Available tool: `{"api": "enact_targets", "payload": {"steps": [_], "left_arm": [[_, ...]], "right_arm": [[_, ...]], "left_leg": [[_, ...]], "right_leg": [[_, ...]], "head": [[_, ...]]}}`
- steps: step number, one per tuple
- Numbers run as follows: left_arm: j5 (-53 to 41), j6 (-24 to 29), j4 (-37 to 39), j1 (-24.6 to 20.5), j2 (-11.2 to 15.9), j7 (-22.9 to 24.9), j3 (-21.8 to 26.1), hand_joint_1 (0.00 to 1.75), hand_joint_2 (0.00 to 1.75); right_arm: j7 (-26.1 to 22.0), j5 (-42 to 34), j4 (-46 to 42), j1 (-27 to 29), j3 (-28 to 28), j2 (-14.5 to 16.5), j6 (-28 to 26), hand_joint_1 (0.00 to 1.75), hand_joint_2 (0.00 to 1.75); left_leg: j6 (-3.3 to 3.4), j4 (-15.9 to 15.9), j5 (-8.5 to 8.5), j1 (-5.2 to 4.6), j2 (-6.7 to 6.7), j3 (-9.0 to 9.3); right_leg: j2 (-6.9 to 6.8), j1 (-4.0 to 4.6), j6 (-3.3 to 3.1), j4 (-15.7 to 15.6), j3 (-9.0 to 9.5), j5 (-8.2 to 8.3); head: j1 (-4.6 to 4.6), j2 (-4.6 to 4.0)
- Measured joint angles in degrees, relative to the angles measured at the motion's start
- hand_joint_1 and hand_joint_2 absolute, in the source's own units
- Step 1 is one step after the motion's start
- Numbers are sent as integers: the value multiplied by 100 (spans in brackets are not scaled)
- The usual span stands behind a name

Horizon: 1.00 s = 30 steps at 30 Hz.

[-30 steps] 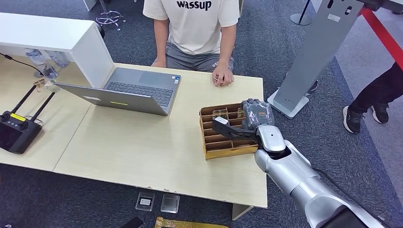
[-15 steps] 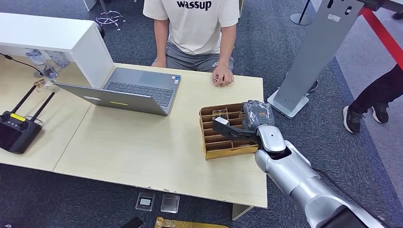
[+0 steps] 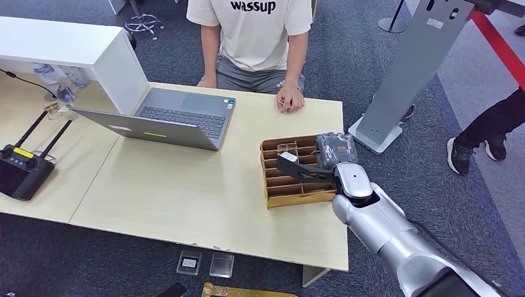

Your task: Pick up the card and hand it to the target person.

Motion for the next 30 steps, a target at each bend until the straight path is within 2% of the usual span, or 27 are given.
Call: {"api": "enact_targets", "payload": {"steps": [2,6,21,30], "left_arm": [[1,4,0,0,0,-8,0,0,0],[2,-7,0,-2,0,-50,-2,0,175],[65,49,0,9,2,-160,-4,0,175],[167,75,0,84,14,-197,-4,0,175]], "right_arm": [[0,-3,3,-6,1,4,-2,146,175],[-1,-15,29,-24,13,17,-15,148,175],[39,-175,-56,-26,-2,5,-168,148,175],[615,-79,-1218,-18,-265,-303,-133,148,175]], "left_leg": [[0,0,0,0,0,0],[0,0,0,0,0,0],[0,0,0,0,0,0],[0,0,0,0,1,3]], "right_leg": [[0,0,0,0,0,0],[0,0,0,0,0,0],[1,0,0,1,-1,0],[3,0,0,0,-1,0]], "head": [[-1,0],[-3,0],[-1,0],[0,0]]}}
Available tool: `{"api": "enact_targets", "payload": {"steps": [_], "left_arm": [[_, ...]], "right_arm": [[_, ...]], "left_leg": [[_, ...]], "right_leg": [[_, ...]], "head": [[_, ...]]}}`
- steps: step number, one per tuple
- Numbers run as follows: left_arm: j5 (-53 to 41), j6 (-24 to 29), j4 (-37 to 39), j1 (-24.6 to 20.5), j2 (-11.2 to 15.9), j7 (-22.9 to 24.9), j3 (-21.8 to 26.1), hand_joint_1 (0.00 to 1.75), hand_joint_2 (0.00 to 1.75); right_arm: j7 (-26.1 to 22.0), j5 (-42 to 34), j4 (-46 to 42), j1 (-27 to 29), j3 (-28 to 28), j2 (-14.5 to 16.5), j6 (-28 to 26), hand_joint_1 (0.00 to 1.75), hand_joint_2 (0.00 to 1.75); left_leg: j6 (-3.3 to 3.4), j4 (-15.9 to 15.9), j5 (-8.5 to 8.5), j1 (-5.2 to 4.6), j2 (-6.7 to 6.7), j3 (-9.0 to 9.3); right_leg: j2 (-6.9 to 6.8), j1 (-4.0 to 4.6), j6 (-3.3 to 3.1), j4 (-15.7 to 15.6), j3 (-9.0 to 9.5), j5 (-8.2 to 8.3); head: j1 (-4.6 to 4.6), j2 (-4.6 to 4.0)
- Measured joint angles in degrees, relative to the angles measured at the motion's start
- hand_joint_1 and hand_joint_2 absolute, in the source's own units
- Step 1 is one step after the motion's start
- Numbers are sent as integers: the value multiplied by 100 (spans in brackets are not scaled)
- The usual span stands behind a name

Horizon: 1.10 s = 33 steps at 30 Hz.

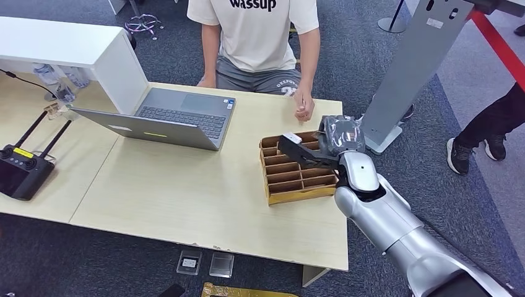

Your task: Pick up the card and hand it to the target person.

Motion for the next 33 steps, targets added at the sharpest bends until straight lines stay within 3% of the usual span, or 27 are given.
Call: {"api": "enact_targets", "payload": {"steps": [11,16,22,28,33], "left_arm": [[31,42,0,81,8,-43,1,0,175],[20,33,0,73,8,-42,0,0,175],[-52,13,0,0,4,26,0,0,175],[-116,-47,0,-83,-8,87,-1,0,175],[-150,-91,0,-126,-27,111,-11,0,175]], "right_arm": [[260,426,-1917,328,-393,-433,7,148,175],[-89,560,-2320,506,-455,-495,-291,148,175],[-887,575,-2132,587,-463,-410,-1223,148,175],[-1481,514,-1371,553,-532,-161,-2257,148,175],[-1846,604,-664,457,-653,92,-2681,148,175]], "left_leg": [[0,0,-1,0,1,1],[0,0,0,0,1,1],[0,0,0,0,0,-1],[0,0,0,0,-2,-4],[0,0,0,0,-1,-3]], "right_leg": [[2,0,0,0,0,0],[3,0,0,0,1,0],[1,0,0,1,2,0],[0,0,0,2,2,0],[-1,0,0,3,2,0]], "head": [[-3,0],[-4,0],[-3,0],[-2,0],[-3,0]]}}
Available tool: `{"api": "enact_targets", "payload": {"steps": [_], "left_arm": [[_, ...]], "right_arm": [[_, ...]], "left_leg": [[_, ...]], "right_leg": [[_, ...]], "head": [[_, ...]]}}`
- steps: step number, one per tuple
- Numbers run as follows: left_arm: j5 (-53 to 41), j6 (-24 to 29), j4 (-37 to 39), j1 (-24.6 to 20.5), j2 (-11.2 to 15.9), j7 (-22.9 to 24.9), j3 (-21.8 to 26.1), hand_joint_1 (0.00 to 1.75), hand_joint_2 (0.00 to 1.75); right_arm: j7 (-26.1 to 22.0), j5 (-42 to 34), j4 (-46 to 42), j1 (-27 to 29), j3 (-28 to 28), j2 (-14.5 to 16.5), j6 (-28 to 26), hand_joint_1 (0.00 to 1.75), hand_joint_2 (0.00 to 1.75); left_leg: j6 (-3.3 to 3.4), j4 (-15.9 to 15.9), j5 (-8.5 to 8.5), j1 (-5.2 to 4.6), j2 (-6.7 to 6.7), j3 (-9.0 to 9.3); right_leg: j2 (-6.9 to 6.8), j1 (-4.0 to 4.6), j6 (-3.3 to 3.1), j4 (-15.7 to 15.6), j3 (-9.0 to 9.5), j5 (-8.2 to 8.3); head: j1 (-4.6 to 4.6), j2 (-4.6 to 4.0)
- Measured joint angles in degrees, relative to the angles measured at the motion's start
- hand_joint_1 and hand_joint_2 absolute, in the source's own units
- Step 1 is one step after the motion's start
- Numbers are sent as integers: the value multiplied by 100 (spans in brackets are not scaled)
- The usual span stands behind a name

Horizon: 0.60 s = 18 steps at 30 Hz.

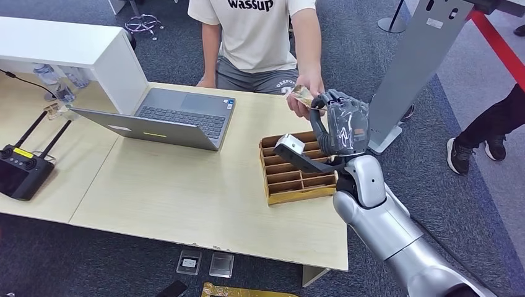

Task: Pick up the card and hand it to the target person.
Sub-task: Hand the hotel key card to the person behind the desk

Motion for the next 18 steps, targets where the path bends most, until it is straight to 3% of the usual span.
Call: {"api": "enact_targets", "payload": {"steps": [7,11,12,16,18], "left_arm": [[-26,-29,0,-27,-34,13,-21,0,175],[-38,-65,0,-41,-40,-42,-28,0,175],[-46,-76,0,-48,-40,-60,-30,0,175],[-68,-64,0,-63,-41,-114,-40,0,0],[-67,-35,0,-71,-41,-143,-50,0,0]], "right_arm": [[-348,546,685,-23,-460,327,-38,148,175],[-495,791,965,-19,-759,497,-46,20,175],[-519,844,1023,-14,-830,538,-48,13,175],[-586,984,1172,3,-1061,662,-49,0,175],[-619,1011,1228,6,-1171,716,-49,0,175]], "left_leg": [[0,0,0,0,0,1],[0,0,0,0,0,2],[-1,0,1,0,0,2],[-2,0,2,0,1,2],[-2,0,2,0,1,2]], "right_leg": [[-1,0,0,0,0,0],[0,0,0,0,0,0],[-1,0,0,0,0,0],[1,0,0,0,-1,0],[0,0,0,0,-1,0]], "head": [[2,0],[2,0],[2,0],[1,0],[0,0]]}}
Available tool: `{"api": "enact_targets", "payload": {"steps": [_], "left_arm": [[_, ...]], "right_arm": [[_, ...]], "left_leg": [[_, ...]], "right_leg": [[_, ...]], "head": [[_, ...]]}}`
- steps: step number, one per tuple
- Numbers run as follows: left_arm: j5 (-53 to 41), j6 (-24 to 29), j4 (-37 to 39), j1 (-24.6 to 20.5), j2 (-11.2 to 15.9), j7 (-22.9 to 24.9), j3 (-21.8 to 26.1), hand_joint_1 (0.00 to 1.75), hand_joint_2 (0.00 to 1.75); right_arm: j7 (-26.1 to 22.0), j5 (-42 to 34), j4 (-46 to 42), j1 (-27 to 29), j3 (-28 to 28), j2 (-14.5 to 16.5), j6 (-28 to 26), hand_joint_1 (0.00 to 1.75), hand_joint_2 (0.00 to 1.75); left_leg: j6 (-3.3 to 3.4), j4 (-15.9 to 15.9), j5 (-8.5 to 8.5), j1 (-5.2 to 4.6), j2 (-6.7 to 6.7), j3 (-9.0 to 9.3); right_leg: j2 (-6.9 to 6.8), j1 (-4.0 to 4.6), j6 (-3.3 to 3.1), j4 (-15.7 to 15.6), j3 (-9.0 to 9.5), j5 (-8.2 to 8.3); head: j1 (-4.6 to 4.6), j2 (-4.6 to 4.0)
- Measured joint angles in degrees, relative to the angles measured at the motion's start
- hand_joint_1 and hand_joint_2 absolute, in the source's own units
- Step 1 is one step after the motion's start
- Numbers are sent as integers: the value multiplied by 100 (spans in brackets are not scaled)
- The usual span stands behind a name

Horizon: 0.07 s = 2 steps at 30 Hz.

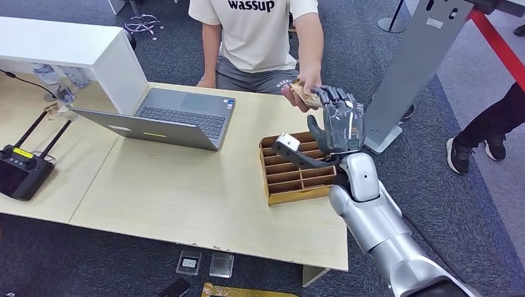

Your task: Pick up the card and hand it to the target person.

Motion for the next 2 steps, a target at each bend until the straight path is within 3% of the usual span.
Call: {"api": "enact_targets", "payload": {"steps": [2], "left_arm": [[1,22,0,-8,0,-4,-10,0,0]], "right_arm": [[-23,-8,31,1,-73,34,0,0,175]], "left_leg": [[0,0,0,0,0,0]], "right_leg": [[0,0,0,0,0,0]], "head": [[2,0]]}}
